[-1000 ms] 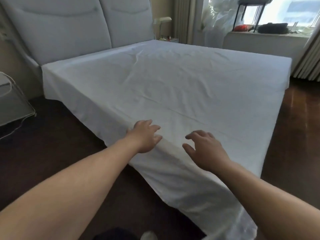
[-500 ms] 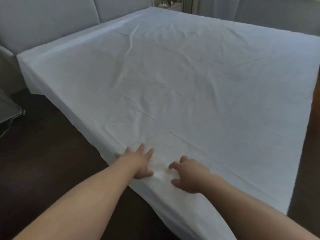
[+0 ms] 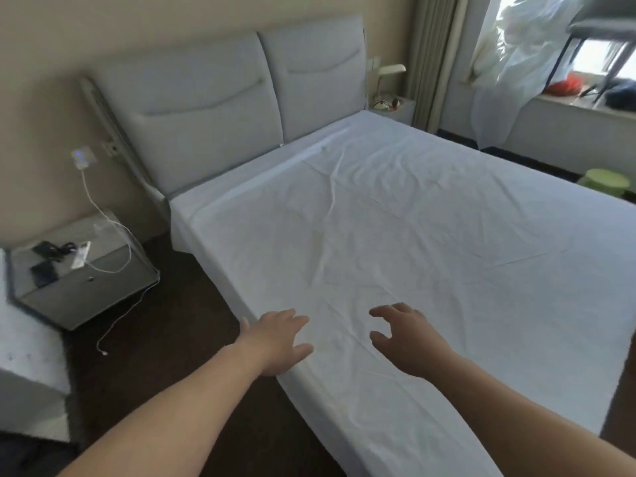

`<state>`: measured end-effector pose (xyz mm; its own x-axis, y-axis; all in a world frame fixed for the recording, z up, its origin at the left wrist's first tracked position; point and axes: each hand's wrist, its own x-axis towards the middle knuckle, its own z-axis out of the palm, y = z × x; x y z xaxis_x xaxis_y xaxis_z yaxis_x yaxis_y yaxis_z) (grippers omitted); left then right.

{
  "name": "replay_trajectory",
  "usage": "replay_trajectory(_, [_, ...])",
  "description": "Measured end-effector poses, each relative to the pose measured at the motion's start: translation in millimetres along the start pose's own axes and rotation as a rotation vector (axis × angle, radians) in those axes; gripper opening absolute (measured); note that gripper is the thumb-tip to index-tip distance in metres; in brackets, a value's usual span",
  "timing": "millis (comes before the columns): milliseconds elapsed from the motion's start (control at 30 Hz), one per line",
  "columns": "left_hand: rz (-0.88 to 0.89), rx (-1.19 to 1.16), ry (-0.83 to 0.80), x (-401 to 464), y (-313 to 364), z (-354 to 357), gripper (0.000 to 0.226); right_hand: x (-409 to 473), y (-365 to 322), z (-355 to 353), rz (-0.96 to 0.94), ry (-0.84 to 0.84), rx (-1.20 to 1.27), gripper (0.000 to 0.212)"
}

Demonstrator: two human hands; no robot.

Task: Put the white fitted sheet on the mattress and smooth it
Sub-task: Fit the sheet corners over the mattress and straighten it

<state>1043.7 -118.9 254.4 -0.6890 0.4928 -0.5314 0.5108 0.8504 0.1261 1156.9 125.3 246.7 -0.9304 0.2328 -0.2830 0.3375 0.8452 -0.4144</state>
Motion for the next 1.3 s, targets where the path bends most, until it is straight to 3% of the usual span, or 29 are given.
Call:
replay_trajectory(233, [-0.042, -0.168, 0.174, -6.3, -175.3, -113.7, 0.073, 106.5, -167.1, -21.5, -0.055, 0.113, 0.079, 0.052])
replay_trajectory(533, [-0.112, -0.234, 0.265, 10.1, -359.4, -211.3, 0.067, 231.8, -343.9, -0.9, -0.135, 0.042, 0.029, 0.058])
replay_trajectory(900, [-0.144, -0.182, 0.269, 188.1, -488.6, -313.4, 0.064, 467.7, -423.4, -42.0, -0.133, 0.136, -0.006, 0.056])
replay_trajectory(1033, [-0.138, -0.173, 0.133, 262.4, -532.9, -361.3, 0.063, 563.9, -456.5, -47.8, -0.104, 0.048, 0.052, 0.056])
replay_trajectory(1300, [-0.086, -0.152, 0.098, 392.3, -637.9, -438.4, 0.053, 711.8, -512.3, -54.3, -0.013, -0.003, 0.15, 0.056])
